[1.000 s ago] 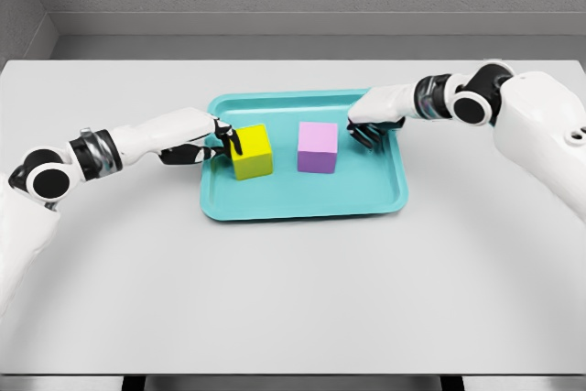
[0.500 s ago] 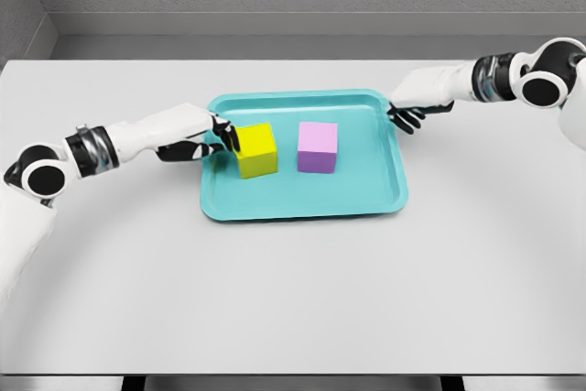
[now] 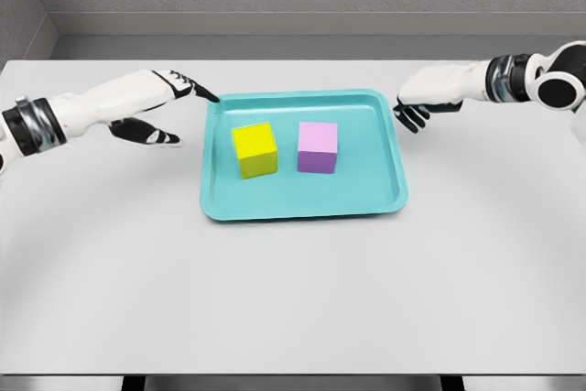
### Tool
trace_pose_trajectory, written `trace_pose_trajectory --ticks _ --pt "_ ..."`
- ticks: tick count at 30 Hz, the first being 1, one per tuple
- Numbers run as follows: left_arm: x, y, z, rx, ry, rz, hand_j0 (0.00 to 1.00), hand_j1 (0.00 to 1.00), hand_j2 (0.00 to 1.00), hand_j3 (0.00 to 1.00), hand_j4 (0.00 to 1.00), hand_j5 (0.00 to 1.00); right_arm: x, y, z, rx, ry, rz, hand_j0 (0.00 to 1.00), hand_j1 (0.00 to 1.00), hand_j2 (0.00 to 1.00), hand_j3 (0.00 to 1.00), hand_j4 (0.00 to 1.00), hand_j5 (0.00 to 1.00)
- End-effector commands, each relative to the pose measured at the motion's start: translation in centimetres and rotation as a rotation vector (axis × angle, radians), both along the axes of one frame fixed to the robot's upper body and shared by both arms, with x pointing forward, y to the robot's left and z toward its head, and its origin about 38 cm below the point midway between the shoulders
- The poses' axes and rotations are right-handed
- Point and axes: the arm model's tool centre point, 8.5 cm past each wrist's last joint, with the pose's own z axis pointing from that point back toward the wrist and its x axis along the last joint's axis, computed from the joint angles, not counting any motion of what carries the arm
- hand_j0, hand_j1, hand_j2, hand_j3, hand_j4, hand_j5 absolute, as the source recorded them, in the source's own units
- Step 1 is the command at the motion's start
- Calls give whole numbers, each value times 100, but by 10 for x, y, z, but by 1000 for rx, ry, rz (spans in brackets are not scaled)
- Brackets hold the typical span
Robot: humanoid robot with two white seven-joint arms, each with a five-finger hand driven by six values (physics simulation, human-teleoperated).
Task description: Push two cubes
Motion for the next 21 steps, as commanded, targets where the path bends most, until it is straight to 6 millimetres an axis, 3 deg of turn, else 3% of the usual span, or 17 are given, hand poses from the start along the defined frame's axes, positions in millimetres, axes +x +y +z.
trace_pose_trajectory --ticks 1,4,5,8,10,11,12,16,18,19,20,21 --pt "2 8 13 -29 -34 28 100 100 100 100 100 100 2 -1 -1 8 6 -13 16 16 16 16 16 16" --pt "-1 17 13 48 -39 39 71 71 71 71 71 71 3 -6 2 7 -1 -22 16 16 16 16 16 16" --pt "-1 15 8 71 -36 38 71 71 71 71 71 71 4 -9 6 16 -9 -32 16 16 16 16 16 16" --pt "-4 -3 -16 127 10 -9 57 57 57 57 57 57 4 -12 9 25 -16 -40 16 16 16 16 16 16" --pt "-3 -19 -23 123 11 -29 56 56 56 56 56 56 5 -14 14 40 -26 -48 17 17 17 17 17 17" --pt "-2 -22 -27 124 16 -28 47 47 47 47 47 47 6 -22 19 47 -36 -67 19 19 19 19 19 19" --pt "-2 -21 -28 123 20 -25 43 43 43 43 43 43 6 -34 23 45 -43 -91 19 19 19 19 19 19" --pt "2 -23 -44 131 55 -8 45 45 45 45 45 45 6 -56 23 64 -44 -148 31 31 31 31 31 31" --pt "3 -26 -44 125 53 -12 46 46 46 46 46 46 3 -67 23 52 -44 -165 43 43 43 43 43 43" --pt "3 -30 -47 117 60 -14 47 47 47 47 47 47 2 -71 20 49 -37 -175 62 62 62 62 62 62" --pt "4 -28 -50 126 66 -8 48 48 48 48 48 48 3 -77 18 49 -33 -193 100 100 100 100 100 100" --pt "4 -31 -51 119 67 -11 48 48 48 48 48 48 4 -88 18 62 -30 -230 100 100 100 100 100 100"
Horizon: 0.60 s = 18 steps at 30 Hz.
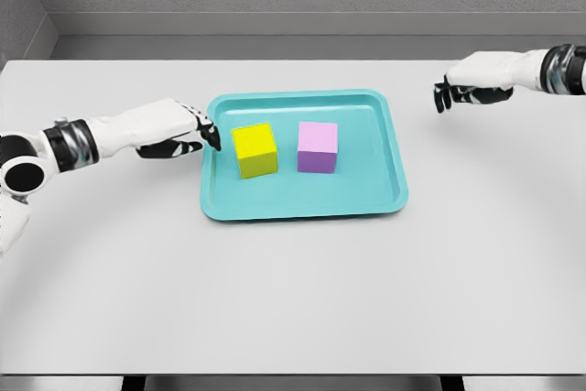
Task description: Push two cubes
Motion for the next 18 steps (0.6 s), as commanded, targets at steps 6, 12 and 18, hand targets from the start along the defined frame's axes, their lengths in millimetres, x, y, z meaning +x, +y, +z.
trace_pose_trajectory --ticks 6,12,18 --pt "3 -9 -11 -10 21 5 49 49 49 49 49 49 1 -13 -1 11 6 -43 100 100 100 100 100 100" --pt "5 -15 -14 -25 30 3 49 49 49 49 49 49 1 -26 -16 18 44 -94 100 100 100 100 100 100" --pt "7 -10 -25 -32 65 30 49 49 49 49 49 49 1 -40 -24 16 67 -138 100 100 100 100 100 100"
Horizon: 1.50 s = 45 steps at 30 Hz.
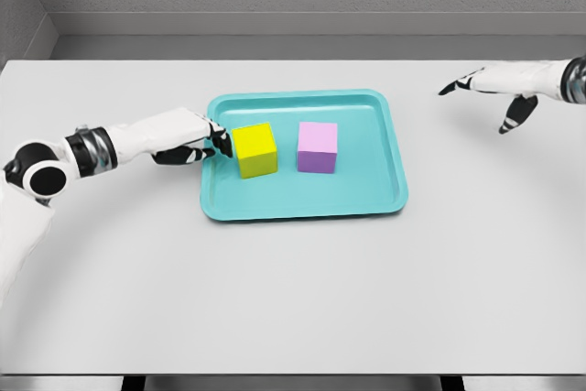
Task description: Push two cubes
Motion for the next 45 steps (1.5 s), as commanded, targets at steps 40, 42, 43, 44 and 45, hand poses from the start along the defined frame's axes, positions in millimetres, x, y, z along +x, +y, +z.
trace_pose_trajectory --ticks 40,42,43,44,45 --pt "22 -15 -14 -44 69 31 49 49 49 49 49 49 4 8 -2 18 4 2 100 100 100 100 100 100" --pt "23 -19 -13 -51 66 27 49 49 49 49 49 49 4 8 -1 18 2 2 100 100 100 100 100 100" --pt "24 -21 -15 -56 73 29 49 49 49 49 49 49 4 6 -1 16 3 -2 100 100 100 100 100 100" --pt "26 -22 -13 -57 72 30 49 49 49 49 49 49 3 3 -2 14 4 -6 100 100 100 100 100 100" --pt "27 -22 -14 -49 71 29 49 49 49 49 49 49 3 5 -1 15 2 -3 100 100 100 100 100 100"
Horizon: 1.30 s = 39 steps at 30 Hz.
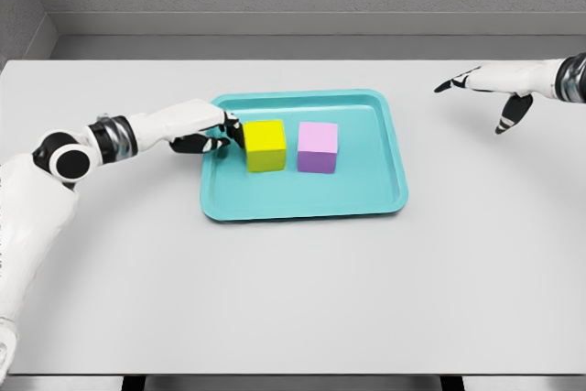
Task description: Push two cubes
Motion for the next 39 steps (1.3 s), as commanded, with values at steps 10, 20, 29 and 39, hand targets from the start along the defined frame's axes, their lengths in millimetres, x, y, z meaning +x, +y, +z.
trace_pose_trajectory --ticks 10,20,29,39 --pt "3 -9 -8 13 18 -5 49 49 49 49 49 49 1 6 3 3 -11 16 100 100 100 100 100 100" --pt "6 -16 -8 13 20 -9 49 49 49 49 49 49 1 4 3 7 -8 6 100 100 100 100 100 100" --pt "4 -22 -11 33 21 -24 48 48 48 48 48 48 1 3 2 6 -7 5 100 100 100 100 100 100" --pt "4 -27 -11 58 9 -34 48 48 48 48 48 48 0 1 2 3 -6 1 100 100 100 100 100 100"
